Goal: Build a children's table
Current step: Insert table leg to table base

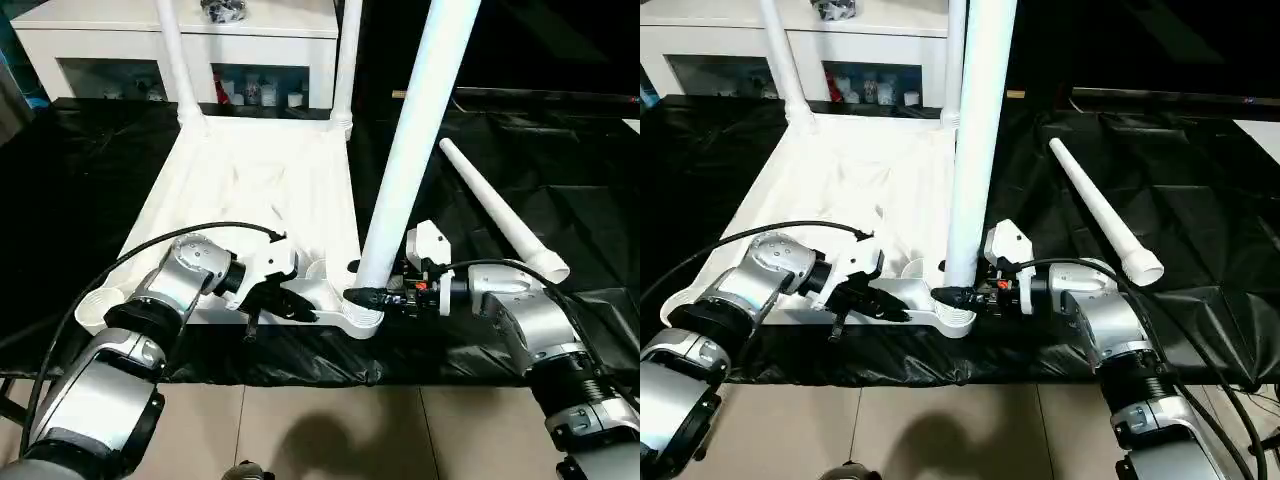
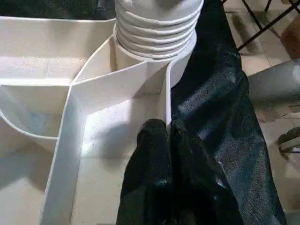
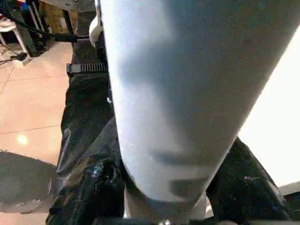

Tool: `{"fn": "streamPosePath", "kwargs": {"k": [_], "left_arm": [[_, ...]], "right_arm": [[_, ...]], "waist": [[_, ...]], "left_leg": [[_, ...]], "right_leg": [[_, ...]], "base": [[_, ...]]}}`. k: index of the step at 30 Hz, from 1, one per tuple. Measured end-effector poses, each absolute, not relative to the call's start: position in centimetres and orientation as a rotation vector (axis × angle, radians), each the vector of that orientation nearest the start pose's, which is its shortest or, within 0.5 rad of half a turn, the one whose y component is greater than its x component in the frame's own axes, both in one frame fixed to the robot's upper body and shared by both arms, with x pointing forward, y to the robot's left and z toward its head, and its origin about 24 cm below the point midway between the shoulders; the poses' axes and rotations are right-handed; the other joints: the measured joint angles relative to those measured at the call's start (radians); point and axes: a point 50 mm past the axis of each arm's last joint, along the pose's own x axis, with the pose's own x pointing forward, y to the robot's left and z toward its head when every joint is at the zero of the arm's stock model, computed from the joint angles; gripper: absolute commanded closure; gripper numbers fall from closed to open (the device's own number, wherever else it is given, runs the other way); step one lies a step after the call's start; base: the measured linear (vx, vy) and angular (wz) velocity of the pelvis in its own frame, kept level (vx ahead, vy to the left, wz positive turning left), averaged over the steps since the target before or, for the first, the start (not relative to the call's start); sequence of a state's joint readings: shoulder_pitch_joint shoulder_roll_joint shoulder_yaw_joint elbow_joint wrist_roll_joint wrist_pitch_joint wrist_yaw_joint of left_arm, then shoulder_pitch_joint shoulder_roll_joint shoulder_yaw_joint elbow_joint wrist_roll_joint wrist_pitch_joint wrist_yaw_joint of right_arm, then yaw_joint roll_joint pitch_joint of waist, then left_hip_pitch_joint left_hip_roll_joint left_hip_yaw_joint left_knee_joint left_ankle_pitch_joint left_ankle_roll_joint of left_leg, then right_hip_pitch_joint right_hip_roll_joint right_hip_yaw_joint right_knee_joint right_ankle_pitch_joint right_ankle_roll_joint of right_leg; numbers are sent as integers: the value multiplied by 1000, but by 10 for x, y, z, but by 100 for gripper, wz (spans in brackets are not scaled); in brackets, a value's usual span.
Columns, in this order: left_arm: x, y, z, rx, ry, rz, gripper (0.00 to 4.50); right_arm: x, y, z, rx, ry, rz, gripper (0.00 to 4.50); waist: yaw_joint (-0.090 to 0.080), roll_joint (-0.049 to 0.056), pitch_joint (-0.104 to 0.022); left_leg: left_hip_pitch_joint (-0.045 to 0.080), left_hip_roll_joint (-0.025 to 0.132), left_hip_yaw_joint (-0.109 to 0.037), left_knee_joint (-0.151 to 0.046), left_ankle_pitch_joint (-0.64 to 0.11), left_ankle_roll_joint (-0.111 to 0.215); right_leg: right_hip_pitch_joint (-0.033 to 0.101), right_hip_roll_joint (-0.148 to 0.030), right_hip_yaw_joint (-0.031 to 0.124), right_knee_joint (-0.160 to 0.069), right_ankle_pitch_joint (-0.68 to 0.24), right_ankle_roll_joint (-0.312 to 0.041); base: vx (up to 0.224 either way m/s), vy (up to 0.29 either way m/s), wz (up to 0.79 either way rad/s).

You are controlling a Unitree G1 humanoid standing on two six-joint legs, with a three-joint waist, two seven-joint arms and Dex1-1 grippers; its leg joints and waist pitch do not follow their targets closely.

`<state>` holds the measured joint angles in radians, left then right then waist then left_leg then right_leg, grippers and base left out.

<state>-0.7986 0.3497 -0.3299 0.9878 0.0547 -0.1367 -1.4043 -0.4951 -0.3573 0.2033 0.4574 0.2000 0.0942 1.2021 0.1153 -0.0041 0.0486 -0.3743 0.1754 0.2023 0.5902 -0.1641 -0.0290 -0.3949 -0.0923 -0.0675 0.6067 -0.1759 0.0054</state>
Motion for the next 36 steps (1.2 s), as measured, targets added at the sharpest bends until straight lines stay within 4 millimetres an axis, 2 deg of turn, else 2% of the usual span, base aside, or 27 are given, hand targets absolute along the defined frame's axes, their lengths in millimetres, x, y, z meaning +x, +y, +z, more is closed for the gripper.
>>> {"fn": "streamPosePath", "kwargs": {"k": [2, 4, 6, 7, 10, 12, 15, 21, 33, 34, 36], "left_arm": [[332, 138, 54, 463, 520, -1520, 450], [336, 135, 52, 445, 522, -1453, 450], [344, 135, 53, 444, 527, -1347, 450], [346, 132, 53, 432, 525, -1314, 450], [351, 116, 51, 368, 514, -1202, 450], [353, 108, 50, 335, 514, -1140, 450], [355, 92, 51, 321, 510, -1065, 450], [355, 83, 53, 371, 494, -1003, 450], [355, 86, 54, 418, 471, -974, 450], [355, 87, 54, 418, 470, -973, 450], [355, 87, 54, 413, 467, -973, 450]], "right_arm": [[305, -131, 63, -153, 240, 1322, 263], [312, -125, 60, -122, 215, 1224, 263], [321, -121, 57, -90, 196, 1073, 263], [325, -120, 56, -81, 190, 1018, 263], [337, -119, 55, -38, 184, 827, 263], [344, -119, 55, -26, 184, 730, 263], [356, -114, 57, 1, 206, 614, 263], [366, -106, 61, -7, 226, 543, 264], [372, -99, 64, -1, 240, 548, 264], [372, -99, 64, 2, 239, 549, 208], [372, -99, 63, 10, 240, 555, 208]], "waist": [[0, 0, 0], [-6, -1, 1], [-22, 2, 5], [-28, 5, 6], [-52, 10, 10], [-69, 11, 11], [-84, 15, 14], [-97, 14, 13], [-100, 11, 12], [-101, 11, 12], [-101, 10, 12]], "left_leg": [[3, 0, 0, -1, 0, 0], [10, -1, -1, -4, 0, 0], [10, -1, -7, -5, -1, -2], [9, -1, -11, -6, -1, -2], [4, -1, -29, -9, -1, -2], [3, -3, -29, -10, -1, -2], [5, -4, -29, -11, -1, -1], [9, -3, -31, -12, -1, -1], [10, -3, -28, -13, -2, -2], [10, -3, -28, -13, -2, -2], [9, -3, -28, -13, -2, -2]], "right_leg": [[3, 0, 0, 0, -1, 1], [3, 0, -1, -3, -2, 2], [3, 0, -8, -13, -2, 2], [8, -1, -14, -21, -2, 2], [14, -2, -36, -47, -3, 1], [14, -2, -36, -54, -3, 1], [13, -3, -36, -58, -3, 1], [11, -3, -39, -61, -3, 0], [6, -2, -36, -61, 7, -16], [6, -2, -36, -61, 7, -16], [5, -2, -35, -61, 7, -16]], "base": [[0, 0, 0], [0, 0, 0], [-53, 7, -9], [-51, 16, -14], [-31, 52, -21], [-15, 25, -9], [0, 0, 0], [0, 0, 0], [0, 0, 0], [0, 0, 0], [0, 0, 0]]}}
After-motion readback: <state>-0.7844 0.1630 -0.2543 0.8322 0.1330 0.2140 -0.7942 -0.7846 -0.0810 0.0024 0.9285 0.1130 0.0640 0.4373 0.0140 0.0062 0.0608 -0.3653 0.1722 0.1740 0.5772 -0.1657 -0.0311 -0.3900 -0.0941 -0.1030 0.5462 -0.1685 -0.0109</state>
